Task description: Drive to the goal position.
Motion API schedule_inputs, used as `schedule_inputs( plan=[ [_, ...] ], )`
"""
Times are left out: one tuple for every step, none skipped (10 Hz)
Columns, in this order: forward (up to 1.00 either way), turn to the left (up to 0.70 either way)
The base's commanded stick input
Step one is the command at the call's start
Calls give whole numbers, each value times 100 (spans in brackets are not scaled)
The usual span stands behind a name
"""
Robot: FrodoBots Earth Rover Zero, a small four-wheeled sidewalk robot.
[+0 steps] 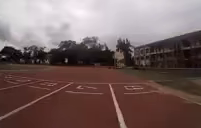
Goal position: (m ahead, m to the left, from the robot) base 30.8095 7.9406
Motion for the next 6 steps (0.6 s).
schedule_inputs(
  plan=[
    [50,0],
    [50,0],
    [50,0],
    [50,0],
    [50,0],
    [50,0]
  ],
)
